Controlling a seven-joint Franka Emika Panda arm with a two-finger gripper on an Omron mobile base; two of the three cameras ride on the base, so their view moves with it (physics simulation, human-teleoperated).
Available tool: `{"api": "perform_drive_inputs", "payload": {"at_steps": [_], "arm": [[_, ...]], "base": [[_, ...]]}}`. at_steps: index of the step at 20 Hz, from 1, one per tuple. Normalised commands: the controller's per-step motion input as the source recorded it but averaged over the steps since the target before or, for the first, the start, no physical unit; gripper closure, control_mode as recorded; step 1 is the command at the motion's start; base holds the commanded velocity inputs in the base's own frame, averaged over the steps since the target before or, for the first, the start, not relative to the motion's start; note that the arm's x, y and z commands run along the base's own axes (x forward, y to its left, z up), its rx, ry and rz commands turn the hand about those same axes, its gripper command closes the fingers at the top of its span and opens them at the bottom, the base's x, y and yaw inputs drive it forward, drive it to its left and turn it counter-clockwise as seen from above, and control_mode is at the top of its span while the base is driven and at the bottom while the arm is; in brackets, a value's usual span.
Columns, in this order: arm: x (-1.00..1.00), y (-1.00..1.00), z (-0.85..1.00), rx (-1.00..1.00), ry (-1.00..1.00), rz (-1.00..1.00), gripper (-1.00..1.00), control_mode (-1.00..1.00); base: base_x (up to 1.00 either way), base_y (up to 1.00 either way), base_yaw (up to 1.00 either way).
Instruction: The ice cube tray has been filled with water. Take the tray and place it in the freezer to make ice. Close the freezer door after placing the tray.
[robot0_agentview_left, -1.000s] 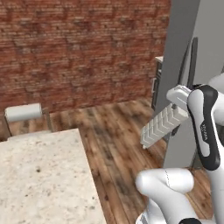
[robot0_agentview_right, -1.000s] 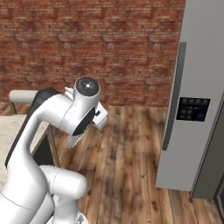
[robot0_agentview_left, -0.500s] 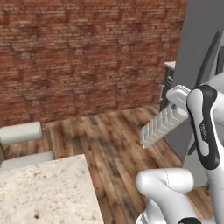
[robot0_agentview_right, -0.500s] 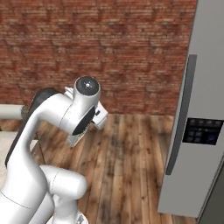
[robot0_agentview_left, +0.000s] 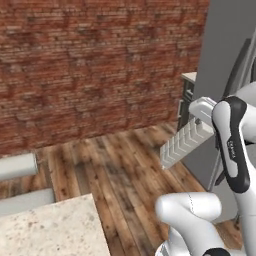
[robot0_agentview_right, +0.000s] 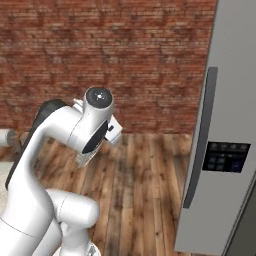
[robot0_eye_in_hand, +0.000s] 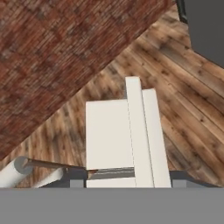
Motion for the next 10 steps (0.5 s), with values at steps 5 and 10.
{"api": "perform_drive_inputs", "payload": {"at_steps": [5, 10], "arm": [[0.0, 0.0, 0.0, 0.0, 0.0, 0.0, 1.0, 1.0], [0.0, 0.0, 0.0, 0.0, 0.0, 0.0, 1.0, 1.0]], "base": [[0.53, 0.0, -0.38], [0.81, 0.16, -0.37]]}}
